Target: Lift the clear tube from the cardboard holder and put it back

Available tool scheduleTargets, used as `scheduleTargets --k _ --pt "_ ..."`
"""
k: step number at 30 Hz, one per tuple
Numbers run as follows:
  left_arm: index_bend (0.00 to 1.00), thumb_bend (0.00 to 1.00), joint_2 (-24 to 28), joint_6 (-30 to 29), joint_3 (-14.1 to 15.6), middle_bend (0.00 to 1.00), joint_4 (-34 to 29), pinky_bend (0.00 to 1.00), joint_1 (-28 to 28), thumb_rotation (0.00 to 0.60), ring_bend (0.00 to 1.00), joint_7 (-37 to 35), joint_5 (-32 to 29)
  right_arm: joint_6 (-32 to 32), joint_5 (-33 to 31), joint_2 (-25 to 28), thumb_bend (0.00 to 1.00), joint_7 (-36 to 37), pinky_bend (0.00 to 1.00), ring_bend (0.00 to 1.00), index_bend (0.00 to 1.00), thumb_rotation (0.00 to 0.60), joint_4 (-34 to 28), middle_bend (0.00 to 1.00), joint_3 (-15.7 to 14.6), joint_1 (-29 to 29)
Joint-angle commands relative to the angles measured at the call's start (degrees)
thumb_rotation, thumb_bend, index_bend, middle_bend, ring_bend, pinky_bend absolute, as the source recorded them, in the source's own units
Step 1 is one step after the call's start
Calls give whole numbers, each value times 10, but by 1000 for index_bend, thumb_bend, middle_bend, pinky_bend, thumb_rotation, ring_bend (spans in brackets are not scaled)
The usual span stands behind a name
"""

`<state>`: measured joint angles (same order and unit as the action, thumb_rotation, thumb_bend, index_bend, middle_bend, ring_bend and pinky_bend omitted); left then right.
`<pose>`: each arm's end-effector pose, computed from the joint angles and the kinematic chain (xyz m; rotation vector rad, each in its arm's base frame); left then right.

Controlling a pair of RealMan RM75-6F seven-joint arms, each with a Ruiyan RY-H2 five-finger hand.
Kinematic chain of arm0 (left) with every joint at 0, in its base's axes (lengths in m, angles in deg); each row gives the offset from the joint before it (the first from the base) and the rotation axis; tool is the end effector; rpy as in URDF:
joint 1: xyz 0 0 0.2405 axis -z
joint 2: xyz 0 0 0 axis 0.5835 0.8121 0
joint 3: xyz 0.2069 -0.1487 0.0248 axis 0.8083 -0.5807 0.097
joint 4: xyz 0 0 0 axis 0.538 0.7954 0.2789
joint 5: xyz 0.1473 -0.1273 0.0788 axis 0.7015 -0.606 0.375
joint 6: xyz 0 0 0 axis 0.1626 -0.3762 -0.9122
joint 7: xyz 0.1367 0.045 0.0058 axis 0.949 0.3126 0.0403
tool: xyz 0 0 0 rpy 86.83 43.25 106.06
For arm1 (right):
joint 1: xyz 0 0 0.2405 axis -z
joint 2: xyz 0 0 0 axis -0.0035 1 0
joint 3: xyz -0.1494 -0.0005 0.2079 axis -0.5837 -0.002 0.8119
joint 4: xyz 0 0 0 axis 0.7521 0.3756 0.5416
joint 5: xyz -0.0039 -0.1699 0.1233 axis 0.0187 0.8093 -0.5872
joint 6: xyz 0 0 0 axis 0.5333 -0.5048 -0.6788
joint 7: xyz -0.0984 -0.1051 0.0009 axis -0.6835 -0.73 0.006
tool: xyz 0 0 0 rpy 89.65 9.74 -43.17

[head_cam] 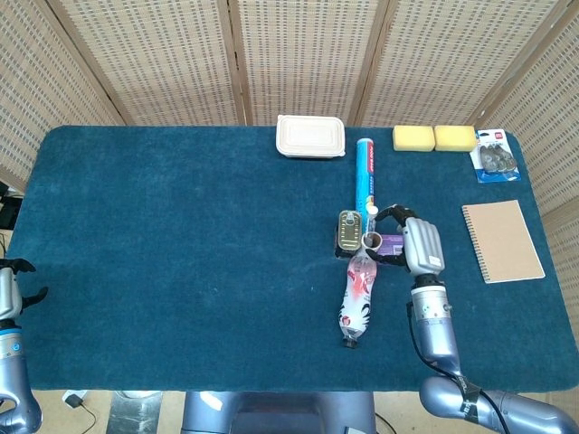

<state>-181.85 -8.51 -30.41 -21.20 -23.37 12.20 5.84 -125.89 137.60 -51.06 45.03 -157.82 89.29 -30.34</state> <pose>-0.4333 0.2492 0.0889 -1.0419 -0.9402 -0.6390 -0.1659 -0.3310 0.0580 1.2132 -1.2384 1.2509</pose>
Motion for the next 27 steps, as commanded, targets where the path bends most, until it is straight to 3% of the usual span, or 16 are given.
scheduleTargets --k 1,11,27 --pt "478 157 0 0 0 445 0 340 0 600 251 0 0 3 -6 -1 154 -2 405 325 338 600 7 349 3 -3" --pt "478 157 0 0 -1 445 -1 340 0 600 251 2 0 9 -27 -3 154 -4 404 325 338 600 30 349 13 -9" --pt "478 157 1 0 -1 445 -1 340 0 600 251 2 0 12 -22 -21 154 -15 404 324 342 600 32 350 0 -18"
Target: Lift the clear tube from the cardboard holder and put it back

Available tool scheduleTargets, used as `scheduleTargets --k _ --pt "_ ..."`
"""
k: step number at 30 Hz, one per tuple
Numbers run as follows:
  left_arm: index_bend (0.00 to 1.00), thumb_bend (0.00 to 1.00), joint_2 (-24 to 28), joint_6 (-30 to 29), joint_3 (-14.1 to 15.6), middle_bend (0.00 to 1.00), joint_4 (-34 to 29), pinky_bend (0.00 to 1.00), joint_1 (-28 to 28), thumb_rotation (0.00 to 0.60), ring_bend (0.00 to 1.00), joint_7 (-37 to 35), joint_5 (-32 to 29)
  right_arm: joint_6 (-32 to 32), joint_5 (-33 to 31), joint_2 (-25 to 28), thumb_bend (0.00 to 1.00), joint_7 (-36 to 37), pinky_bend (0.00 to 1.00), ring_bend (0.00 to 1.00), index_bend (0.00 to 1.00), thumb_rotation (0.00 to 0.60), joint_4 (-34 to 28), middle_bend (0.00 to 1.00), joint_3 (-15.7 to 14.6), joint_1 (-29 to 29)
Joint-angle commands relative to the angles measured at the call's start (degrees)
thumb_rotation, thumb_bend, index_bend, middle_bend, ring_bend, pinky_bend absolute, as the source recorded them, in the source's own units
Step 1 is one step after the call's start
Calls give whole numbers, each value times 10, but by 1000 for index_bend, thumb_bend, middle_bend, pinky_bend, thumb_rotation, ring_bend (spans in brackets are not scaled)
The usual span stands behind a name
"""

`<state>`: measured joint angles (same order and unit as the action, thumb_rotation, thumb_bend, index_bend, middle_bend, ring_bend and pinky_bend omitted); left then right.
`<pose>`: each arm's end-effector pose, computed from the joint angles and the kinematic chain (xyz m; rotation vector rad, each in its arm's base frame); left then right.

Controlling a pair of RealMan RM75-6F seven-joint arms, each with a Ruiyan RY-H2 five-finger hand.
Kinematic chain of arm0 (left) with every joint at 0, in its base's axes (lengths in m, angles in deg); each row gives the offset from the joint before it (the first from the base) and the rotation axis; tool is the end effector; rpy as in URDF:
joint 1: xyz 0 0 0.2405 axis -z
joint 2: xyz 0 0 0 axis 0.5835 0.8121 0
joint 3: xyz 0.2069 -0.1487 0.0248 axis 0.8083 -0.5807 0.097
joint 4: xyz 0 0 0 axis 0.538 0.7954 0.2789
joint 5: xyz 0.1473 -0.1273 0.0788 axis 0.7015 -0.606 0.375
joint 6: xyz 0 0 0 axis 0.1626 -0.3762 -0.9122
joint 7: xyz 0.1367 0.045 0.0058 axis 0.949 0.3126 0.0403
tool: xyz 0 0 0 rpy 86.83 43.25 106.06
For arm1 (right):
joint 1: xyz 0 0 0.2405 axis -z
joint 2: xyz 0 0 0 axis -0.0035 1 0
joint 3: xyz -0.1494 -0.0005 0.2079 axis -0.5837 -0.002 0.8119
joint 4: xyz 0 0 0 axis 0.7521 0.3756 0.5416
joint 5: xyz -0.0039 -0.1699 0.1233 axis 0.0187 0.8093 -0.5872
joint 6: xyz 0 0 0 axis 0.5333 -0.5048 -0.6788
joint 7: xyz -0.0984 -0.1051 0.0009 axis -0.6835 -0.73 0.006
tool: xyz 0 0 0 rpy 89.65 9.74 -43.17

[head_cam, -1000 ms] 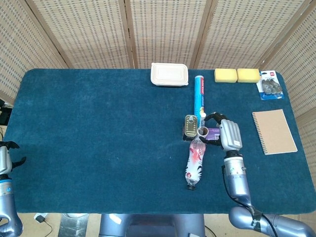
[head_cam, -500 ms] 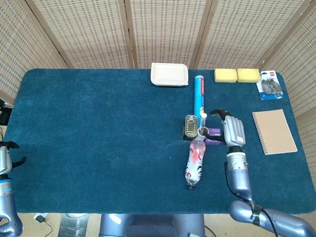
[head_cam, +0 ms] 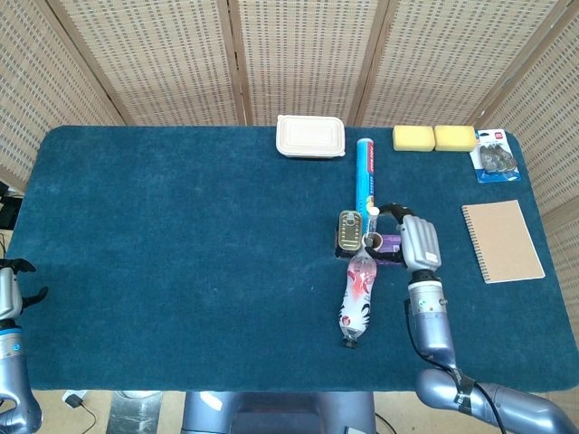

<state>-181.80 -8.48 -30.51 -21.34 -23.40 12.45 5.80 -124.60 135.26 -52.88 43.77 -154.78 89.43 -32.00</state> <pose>-0.4333 0.2492 0.0891 -1.0414 -0.9395 -0.6366 -0.1676 -0.3393 0.0471 1.2221 -1.2457 1.2073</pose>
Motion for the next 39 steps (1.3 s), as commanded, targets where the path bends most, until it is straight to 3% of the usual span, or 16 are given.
scheduleTargets --k 1,39 --pt "478 157 0 0 0 445 0 340 0 600 251 0 0 -1 2 -5 154 -4 404 324 342 600 3 350 -2 -3" --pt "478 158 0 -3 -2 445 -3 341 -4 600 251 3 -4 17 -2 -40 159 -23 405 352 393 600 63 387 0 -31"
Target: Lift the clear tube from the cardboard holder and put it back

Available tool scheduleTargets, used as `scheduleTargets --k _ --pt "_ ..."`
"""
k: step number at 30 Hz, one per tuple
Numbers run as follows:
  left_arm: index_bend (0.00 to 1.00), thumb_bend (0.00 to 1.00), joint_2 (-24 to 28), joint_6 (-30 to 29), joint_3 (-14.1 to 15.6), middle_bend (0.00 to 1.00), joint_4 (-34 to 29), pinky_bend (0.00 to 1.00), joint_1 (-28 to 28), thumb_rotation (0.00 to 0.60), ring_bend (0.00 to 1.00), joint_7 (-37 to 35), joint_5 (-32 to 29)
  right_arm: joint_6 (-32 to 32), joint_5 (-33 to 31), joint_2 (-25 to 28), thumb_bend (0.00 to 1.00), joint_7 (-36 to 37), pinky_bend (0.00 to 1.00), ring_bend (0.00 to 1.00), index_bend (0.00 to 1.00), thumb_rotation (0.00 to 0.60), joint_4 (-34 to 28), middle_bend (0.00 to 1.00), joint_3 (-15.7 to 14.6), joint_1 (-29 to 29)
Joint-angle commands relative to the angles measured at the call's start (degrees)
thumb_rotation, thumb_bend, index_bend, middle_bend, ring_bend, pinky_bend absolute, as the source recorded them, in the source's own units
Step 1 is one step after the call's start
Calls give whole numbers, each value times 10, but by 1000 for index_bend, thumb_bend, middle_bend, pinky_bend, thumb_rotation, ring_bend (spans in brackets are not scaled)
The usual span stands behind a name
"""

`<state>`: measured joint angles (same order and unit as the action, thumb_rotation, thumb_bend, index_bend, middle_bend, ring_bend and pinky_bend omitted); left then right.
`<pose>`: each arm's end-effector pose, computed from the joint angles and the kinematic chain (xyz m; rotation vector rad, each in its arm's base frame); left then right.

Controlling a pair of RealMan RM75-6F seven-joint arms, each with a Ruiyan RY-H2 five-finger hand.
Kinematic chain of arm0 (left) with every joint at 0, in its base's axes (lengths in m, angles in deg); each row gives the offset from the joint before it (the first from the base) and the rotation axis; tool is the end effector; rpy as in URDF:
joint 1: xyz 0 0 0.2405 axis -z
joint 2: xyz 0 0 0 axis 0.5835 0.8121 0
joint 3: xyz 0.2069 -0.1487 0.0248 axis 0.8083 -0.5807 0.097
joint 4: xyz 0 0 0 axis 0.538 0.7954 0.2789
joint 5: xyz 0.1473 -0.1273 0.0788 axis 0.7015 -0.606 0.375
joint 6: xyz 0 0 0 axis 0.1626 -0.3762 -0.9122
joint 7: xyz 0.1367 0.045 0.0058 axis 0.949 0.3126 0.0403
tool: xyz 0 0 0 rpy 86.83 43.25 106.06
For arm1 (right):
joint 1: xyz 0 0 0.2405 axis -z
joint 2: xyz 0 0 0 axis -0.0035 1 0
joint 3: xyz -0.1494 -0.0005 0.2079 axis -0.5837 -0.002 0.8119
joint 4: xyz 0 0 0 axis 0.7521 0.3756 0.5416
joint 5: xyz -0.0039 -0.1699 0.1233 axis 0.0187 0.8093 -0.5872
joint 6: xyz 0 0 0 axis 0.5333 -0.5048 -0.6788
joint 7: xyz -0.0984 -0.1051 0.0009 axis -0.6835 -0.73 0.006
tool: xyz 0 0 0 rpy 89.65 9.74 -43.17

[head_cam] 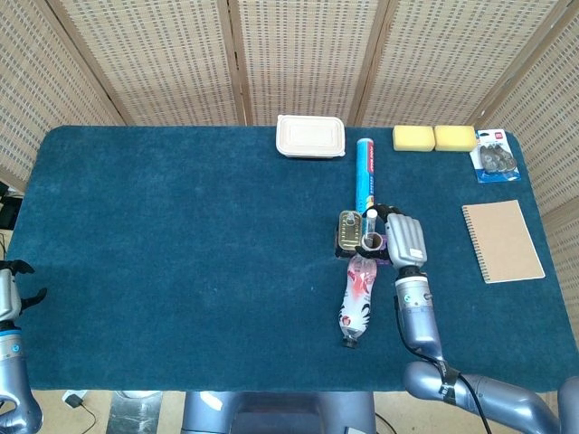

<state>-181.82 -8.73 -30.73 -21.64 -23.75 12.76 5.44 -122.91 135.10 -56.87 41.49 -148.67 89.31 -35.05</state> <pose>-0.4342 0.2467 0.0893 -1.0293 -0.9413 -0.6337 -0.1615 -0.3526 0.0267 1.2777 -1.1986 1.1659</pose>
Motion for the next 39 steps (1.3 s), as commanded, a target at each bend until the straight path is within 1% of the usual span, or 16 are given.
scheduleTargets --k 1,9,19,33,39 --pt "478 158 0 0 0 445 0 341 0 600 251 0 0 0 -1 -1 159 0 405 353 394 600 3 389 1 0" --pt "479 158 0 0 0 445 -1 341 0 600 251 1 0 -3 -8 -1 164 -8 404 372 409 600 14 401 3 0" --pt "478 158 0 0 0 445 -1 340 -1 600 251 0 0 -13 -6 4 167 -29 405 388 418 600 9 414 -1 1" --pt "478 158 0 0 0 445 -1 340 0 600 251 0 0 -12 -7 5 170 -49 417 458 460 600 2 483 -8 -1" --pt "478 159 0 0 0 445 -1 340 0 600 251 0 0 -11 -9 4 171 -51 422 474 467 600 3 493 -8 -1"
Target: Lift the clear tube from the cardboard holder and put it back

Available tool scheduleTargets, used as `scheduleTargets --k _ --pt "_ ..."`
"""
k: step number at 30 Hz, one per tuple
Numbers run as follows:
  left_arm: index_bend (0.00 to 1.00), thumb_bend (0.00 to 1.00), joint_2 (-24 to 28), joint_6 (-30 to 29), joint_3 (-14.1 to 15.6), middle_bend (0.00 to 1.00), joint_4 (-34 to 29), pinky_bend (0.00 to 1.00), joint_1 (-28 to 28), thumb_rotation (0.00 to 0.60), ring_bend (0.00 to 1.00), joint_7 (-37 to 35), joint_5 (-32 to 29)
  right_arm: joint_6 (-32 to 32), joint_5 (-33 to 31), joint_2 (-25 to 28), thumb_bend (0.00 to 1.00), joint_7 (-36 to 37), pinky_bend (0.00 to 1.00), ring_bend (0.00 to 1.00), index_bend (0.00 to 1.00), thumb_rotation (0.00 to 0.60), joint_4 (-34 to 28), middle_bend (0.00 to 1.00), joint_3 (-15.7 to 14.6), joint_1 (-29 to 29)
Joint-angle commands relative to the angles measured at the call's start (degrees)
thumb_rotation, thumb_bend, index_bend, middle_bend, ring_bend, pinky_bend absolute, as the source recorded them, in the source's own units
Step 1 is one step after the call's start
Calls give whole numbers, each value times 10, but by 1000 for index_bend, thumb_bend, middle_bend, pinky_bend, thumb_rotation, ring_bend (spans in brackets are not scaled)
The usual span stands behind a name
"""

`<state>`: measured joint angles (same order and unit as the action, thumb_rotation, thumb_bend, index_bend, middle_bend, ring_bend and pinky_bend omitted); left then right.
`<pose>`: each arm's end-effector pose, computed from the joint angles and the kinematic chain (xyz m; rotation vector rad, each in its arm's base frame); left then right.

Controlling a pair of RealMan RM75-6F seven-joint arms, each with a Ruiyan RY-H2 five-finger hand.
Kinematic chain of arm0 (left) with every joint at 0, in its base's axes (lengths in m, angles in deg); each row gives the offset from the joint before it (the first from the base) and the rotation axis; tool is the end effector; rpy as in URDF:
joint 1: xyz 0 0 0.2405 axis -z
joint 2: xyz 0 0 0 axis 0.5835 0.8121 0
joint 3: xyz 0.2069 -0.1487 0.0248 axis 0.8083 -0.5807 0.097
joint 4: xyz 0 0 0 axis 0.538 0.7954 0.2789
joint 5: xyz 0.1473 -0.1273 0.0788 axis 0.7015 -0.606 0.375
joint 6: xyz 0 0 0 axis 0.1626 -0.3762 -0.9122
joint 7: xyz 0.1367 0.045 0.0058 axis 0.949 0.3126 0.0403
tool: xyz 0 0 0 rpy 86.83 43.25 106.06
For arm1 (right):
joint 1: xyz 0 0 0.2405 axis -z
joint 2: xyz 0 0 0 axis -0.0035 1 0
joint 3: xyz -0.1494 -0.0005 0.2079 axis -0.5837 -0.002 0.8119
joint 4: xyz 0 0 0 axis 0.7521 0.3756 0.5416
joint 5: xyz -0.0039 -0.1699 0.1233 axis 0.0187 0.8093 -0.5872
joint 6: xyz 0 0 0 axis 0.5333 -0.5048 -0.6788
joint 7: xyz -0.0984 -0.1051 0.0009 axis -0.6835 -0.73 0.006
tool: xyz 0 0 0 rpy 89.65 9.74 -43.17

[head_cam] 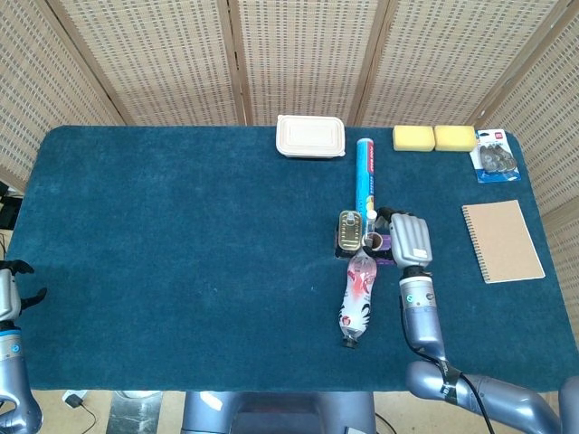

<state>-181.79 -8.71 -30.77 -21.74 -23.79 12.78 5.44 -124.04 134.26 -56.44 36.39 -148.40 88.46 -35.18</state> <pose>-0.4342 0.2466 0.0893 -1.0286 -0.9425 -0.6338 -0.1673 -0.3521 0.0291 1.3034 -1.1215 1.0830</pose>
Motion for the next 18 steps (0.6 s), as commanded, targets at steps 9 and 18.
scheduleTargets --k 9,18 --pt "479 159 0 0 0 445 0 340 0 600 251 1 0 -1 -3 -13 171 -6 429 475 468 600 10 493 1 -6" --pt "478 158 0 0 0 445 0 340 0 600 251 1 0 -9 5 -23 173 -7 445 500 487 600 20 516 3 -9"
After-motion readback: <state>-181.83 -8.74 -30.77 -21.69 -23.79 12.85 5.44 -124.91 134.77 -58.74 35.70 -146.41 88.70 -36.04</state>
